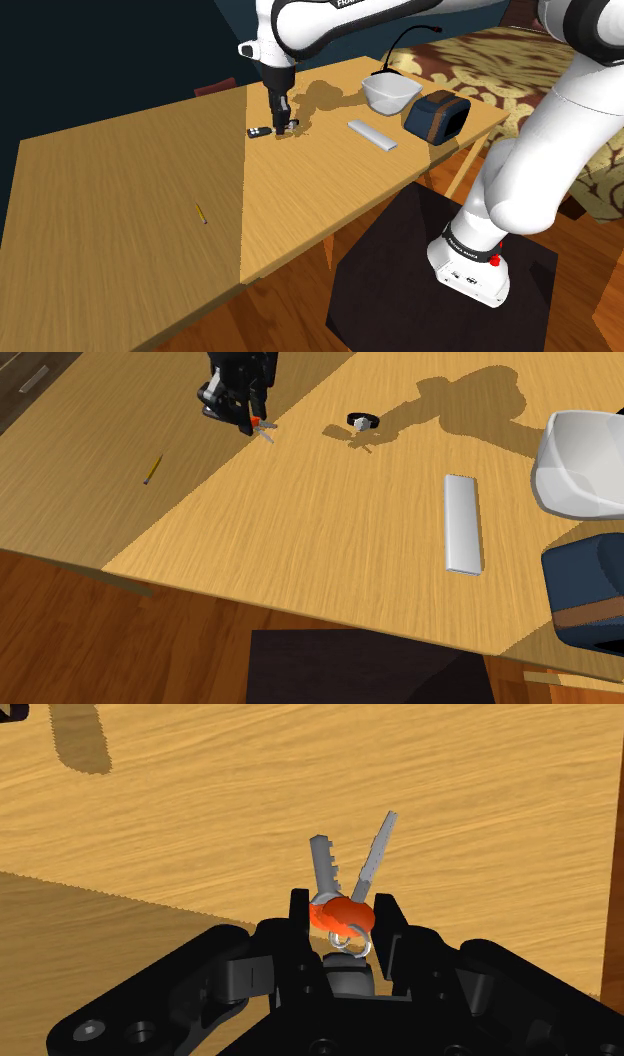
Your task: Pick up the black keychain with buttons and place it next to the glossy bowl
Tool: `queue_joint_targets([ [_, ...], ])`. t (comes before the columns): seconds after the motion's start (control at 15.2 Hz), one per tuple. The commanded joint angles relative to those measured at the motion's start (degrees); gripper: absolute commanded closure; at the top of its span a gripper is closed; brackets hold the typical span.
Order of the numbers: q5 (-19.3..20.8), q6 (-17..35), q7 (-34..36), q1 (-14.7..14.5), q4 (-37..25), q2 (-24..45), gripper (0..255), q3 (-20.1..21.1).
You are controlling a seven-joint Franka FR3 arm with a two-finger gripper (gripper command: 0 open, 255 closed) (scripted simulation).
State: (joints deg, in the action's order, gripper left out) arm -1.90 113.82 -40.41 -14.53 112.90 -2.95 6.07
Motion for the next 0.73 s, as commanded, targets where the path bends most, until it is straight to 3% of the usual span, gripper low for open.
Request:
queue_joint_targets([
  [0.0, -0.03, -1.56, -0.06, 0.04, -1.15, -0.38, 255, -0.05],
  [0.2, -0.03, -3.57, -0.03, 0.05, -2.91, -0.63, 255, -0.07],
  [0.66, -0.36, -3.82, -9.75, 4.50, -2.09, -1.38, 255, -5.25],
])
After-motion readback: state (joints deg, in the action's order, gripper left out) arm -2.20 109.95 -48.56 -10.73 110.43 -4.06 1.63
